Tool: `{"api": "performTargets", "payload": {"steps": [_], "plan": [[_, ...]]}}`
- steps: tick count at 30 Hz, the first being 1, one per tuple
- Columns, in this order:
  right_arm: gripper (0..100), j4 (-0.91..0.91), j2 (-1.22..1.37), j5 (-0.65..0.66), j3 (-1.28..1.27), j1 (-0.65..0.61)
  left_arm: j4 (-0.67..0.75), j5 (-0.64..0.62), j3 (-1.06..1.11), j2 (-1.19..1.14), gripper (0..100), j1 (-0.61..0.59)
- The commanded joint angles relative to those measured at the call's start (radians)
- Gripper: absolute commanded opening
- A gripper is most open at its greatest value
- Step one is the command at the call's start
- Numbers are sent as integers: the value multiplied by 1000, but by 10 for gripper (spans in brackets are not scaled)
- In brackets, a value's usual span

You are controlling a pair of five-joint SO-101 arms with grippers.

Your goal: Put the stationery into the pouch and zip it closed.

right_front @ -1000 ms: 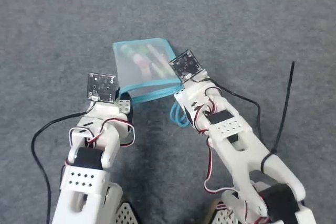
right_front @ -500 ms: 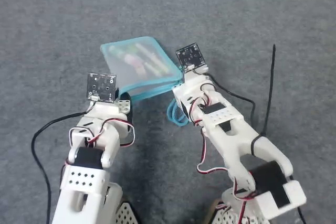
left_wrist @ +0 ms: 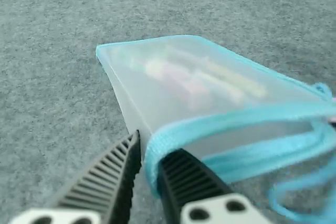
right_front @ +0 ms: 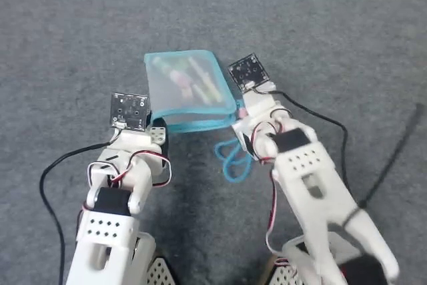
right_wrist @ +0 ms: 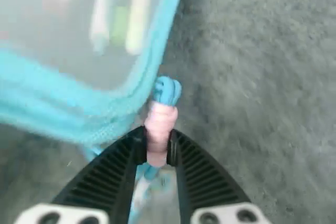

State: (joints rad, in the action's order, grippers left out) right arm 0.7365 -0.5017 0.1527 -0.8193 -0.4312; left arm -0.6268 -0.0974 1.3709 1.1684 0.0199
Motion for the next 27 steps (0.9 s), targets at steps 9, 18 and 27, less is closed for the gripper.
{"api": "performTargets", "payload": {"steps": [9, 18, 27], "plan": [[6, 271, -263, 133, 137, -242, 66, 29, 15, -8, 12, 2], [43, 194, -248, 25, 2, -159, 68, 25, 21, -5, 12, 2], [273, 111, -114, -20, -49, -125, 68, 23, 21, -2, 12, 2]]}}
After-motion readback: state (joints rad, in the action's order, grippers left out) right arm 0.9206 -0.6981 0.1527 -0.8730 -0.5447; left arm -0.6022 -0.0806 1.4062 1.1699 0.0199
